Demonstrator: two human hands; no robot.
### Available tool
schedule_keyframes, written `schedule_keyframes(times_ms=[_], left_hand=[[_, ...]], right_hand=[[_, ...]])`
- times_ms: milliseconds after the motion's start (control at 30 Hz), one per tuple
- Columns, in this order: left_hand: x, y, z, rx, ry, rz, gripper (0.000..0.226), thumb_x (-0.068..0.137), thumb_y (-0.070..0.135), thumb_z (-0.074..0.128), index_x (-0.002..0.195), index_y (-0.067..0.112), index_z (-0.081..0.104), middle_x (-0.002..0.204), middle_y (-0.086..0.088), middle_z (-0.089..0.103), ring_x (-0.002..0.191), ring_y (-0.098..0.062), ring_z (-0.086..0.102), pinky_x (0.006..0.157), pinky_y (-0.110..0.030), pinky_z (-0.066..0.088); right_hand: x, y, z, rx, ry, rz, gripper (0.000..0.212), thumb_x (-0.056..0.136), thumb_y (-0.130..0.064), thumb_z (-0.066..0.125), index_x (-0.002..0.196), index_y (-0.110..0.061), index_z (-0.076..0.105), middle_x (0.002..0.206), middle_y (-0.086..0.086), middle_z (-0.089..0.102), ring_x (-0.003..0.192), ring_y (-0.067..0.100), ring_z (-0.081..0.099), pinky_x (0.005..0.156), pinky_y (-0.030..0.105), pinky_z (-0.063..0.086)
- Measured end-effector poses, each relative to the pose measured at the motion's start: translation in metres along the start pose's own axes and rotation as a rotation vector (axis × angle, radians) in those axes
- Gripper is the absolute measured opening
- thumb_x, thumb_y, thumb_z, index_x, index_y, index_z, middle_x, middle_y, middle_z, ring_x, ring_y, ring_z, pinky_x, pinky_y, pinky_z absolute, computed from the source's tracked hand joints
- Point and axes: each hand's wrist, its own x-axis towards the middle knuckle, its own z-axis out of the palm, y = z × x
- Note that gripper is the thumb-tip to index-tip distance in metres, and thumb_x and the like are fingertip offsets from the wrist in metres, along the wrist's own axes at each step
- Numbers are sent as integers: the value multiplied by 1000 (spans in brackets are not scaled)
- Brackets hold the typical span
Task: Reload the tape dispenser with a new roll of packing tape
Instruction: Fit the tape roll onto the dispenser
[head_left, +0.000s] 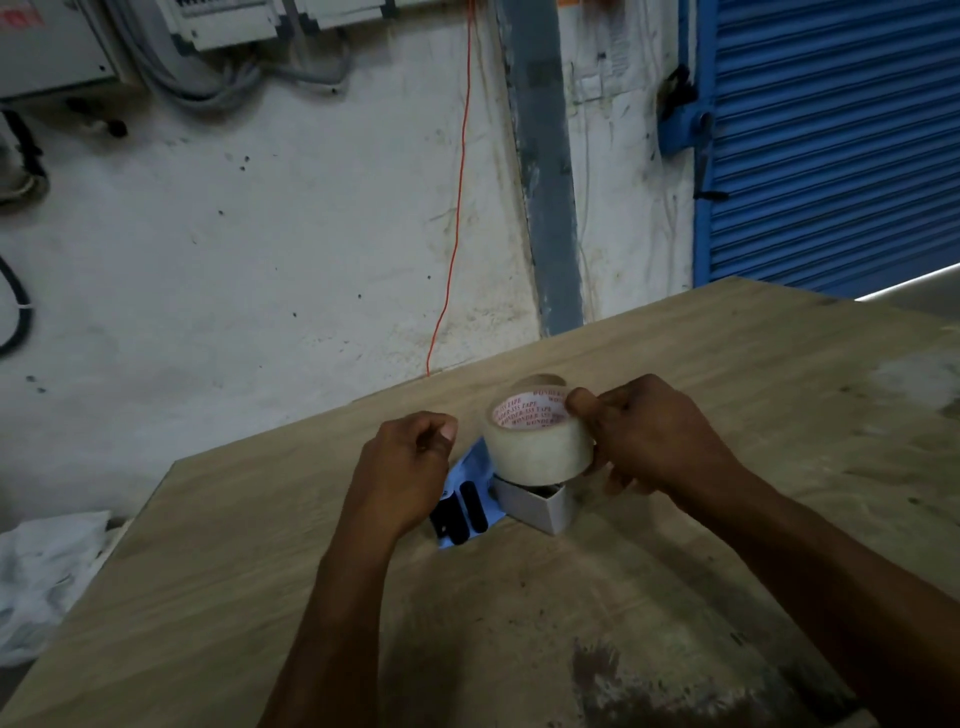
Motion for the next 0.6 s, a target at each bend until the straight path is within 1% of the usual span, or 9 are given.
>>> schedule_keyframes(times_ms=[100,167,333,367,433,467,500,567,600], left_hand=[[1,-4,1,-47,-18,-30,23,104,29,56,116,25,76,104,5,76,94,-15,72,92,-42,60],[2,-6,2,-99,-27,-56,23,104,27,57,116,25,76,102,4,77,93,-15,74,90,-41,61],[2,-6,3,-103,-49,-33,23,104,22,56,116,22,76,101,6,78,95,-8,73,85,-30,59],[2,-6,3,-107,-48,-34,23,104,21,56,115,22,76,101,6,78,94,-6,73,81,-25,59],[2,-4,3,-109,-47,-40,23,104,19,55,114,22,75,101,4,77,89,-1,72,66,-13,54],[2,-4,2,-110,-50,-46,22,104,18,55,114,23,75,101,3,78,86,-1,72,62,-12,52],[3,-5,1,-107,-54,-49,22,104,19,55,114,24,74,101,1,78,84,-4,72,62,-16,54],[2,-5,1,-104,-63,-61,21,103,20,56,114,28,73,101,0,79,82,-13,74,73,-32,61],[2,-5,1,-96,-62,-64,21,102,21,57,114,29,73,102,0,78,80,-16,75,77,-36,62]], right_hand=[[-1,3,7,-139,57,-33,54,94,-62,51,76,-19,78,51,-2,70,45,10,68,65,33,61],[-1,4,13,-191,96,-41,58,92,-67,49,70,-21,78,49,-6,68,47,10,67,71,35,61],[3,12,24,-237,153,-72,69,82,-77,41,62,-19,73,47,-2,65,50,14,67,68,37,61],[4,13,24,-237,140,-75,70,84,-77,41,62,-19,73,47,-2,66,49,13,67,68,37,61],[4,16,23,-224,114,-80,69,87,-73,41,63,-17,73,48,-2,67,48,13,68,68,37,61],[3,17,23,-213,110,-82,68,88,-72,43,63,-16,73,49,-2,68,47,13,67,68,37,61],[2,18,23,-202,114,-82,67,89,-71,44,63,-15,73,49,-2,68,45,13,67,68,37,61],[-1,18,25,-189,127,-76,67,89,-71,44,62,-16,72,50,-1,68,44,13,67,66,37,61],[-2,18,26,-194,140,-75,68,87,-73,41,61,-17,71,51,0,68,45,14,67,65,38,61]])
